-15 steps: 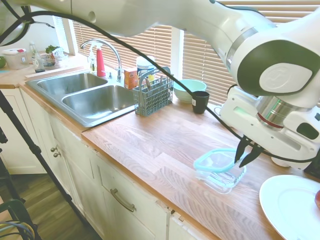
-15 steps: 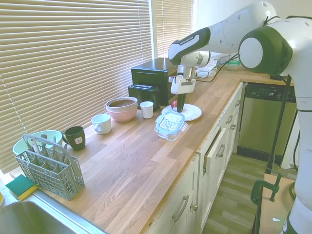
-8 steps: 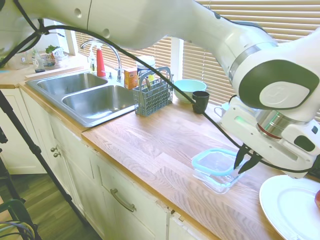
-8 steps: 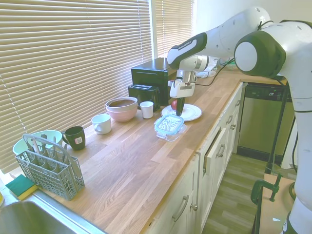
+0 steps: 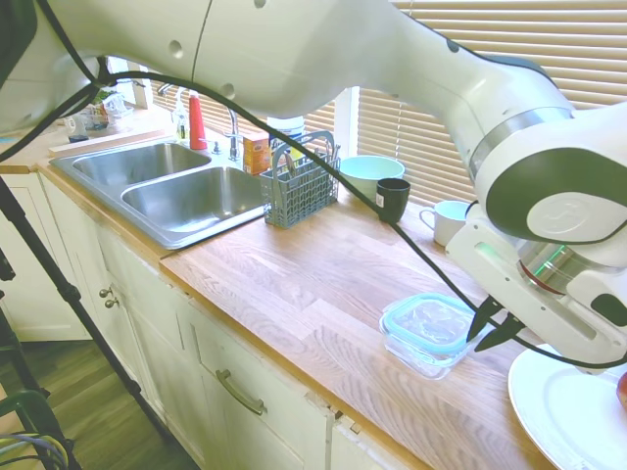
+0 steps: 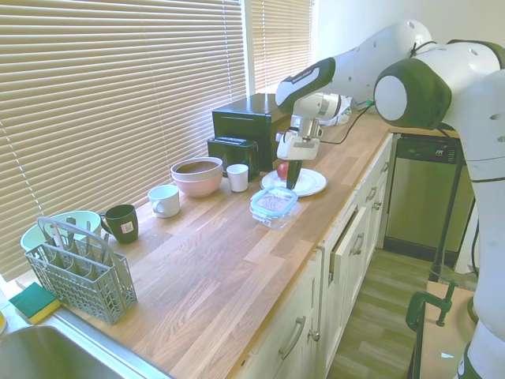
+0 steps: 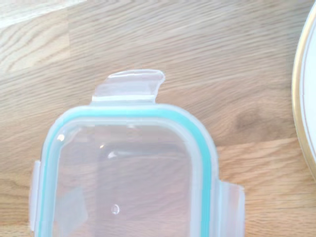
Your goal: Cover the lid of the food container
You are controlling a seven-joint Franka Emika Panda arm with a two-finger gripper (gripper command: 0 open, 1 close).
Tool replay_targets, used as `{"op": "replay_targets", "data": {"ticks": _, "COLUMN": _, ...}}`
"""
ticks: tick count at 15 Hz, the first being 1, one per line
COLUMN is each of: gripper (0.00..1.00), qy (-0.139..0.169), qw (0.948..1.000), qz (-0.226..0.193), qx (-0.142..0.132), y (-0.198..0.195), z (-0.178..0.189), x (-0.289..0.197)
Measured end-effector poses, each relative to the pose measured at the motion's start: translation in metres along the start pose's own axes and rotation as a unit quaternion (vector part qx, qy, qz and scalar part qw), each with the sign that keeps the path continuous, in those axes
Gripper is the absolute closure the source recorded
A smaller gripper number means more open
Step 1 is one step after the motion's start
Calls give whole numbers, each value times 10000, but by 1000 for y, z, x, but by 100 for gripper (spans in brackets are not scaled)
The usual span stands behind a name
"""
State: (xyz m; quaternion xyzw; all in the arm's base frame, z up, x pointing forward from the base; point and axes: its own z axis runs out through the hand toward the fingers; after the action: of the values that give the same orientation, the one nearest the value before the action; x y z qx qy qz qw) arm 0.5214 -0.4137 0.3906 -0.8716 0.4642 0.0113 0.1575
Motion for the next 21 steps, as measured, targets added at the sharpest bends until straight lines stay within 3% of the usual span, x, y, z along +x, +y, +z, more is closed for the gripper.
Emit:
{"op": "replay_targets", "data": {"ticks": 12, "gripper": 100, "qy": -230, "qw": 9995, "qz": 178, "qx": 74, "y": -11, "z": 23, "x": -1}}
{"op": "replay_targets", "data": {"ticks": 13, "gripper": 0, "qy": -234, "qw": 9995, "qz": 198, "qx": 81, "y": -11, "z": 23, "x": -1}}
{"op": "replay_targets", "data": {"ticks": 21, "gripper": 0, "qy": -273, "qw": 9989, "qz": 329, "qx": 196, "y": -19, "z": 27, "x": -3}}
